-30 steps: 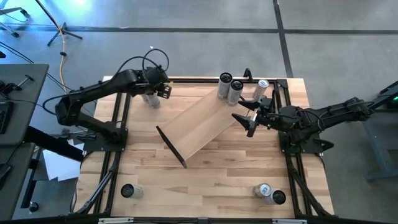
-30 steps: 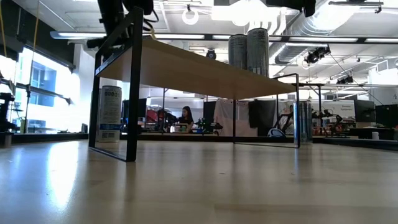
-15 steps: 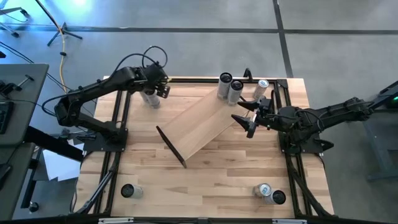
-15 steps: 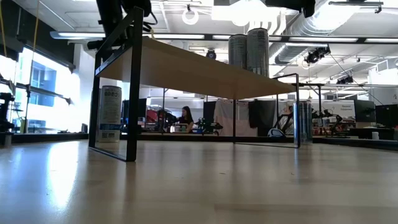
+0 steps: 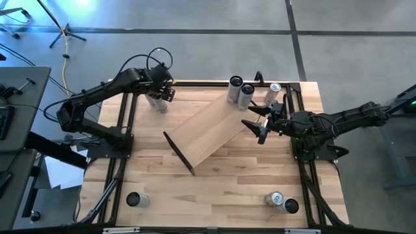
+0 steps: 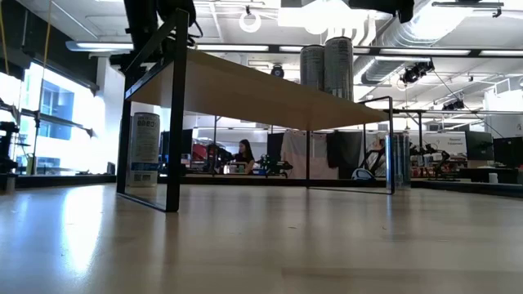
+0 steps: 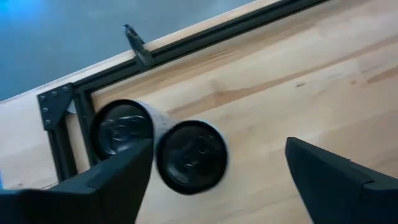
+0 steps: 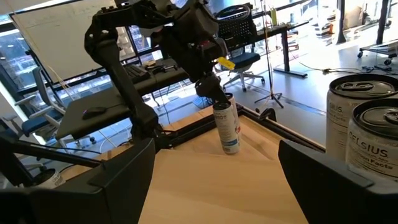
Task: Place canned beverage on shelf
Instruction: Put the top white-blue soda can on the shelf
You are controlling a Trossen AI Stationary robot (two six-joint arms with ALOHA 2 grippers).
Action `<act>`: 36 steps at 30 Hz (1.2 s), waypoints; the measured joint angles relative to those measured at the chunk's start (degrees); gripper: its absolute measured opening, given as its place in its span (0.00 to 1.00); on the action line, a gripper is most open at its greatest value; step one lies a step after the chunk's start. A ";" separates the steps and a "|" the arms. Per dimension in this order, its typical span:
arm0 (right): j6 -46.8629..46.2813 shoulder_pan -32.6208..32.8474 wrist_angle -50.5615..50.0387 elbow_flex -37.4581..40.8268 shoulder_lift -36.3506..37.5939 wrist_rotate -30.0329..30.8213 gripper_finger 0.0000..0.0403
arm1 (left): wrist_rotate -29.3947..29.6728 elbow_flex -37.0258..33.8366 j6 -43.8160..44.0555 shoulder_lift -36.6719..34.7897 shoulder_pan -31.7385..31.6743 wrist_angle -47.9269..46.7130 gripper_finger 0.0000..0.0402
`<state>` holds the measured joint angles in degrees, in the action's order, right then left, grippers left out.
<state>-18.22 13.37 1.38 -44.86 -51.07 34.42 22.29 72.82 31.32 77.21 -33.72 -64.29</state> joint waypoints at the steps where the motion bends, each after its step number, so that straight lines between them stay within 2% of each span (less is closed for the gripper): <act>1: -0.44 0.00 -0.01 0.00 0.00 -0.19 0.81 | 0.02 0.00 -0.33 0.00 -0.45 -0.11 0.89; 5: -4.08 0.02 -1.21 0.00 0.00 -0.40 0.81 | -0.93 0.00 -1.64 0.02 -2.28 0.54 0.98; 17: -4.92 0.00 -2.90 0.00 0.00 -0.37 0.81 | -4.02 0.00 -0.43 0.18 -2.07 1.49 0.97; 24: -6.92 0.01 -2.91 0.00 0.00 -0.37 0.81 | -5.51 0.02 -1.82 4.41 -3.12 1.07 0.97; 36: -7.32 0.00 -2.90 0.00 0.00 -0.37 0.81 | -1.34 0.00 -7.43 8.29 -2.65 1.85 0.97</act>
<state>-25.54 13.37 -1.52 -44.86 -51.07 34.04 20.95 72.82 23.90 85.50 -36.37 -62.44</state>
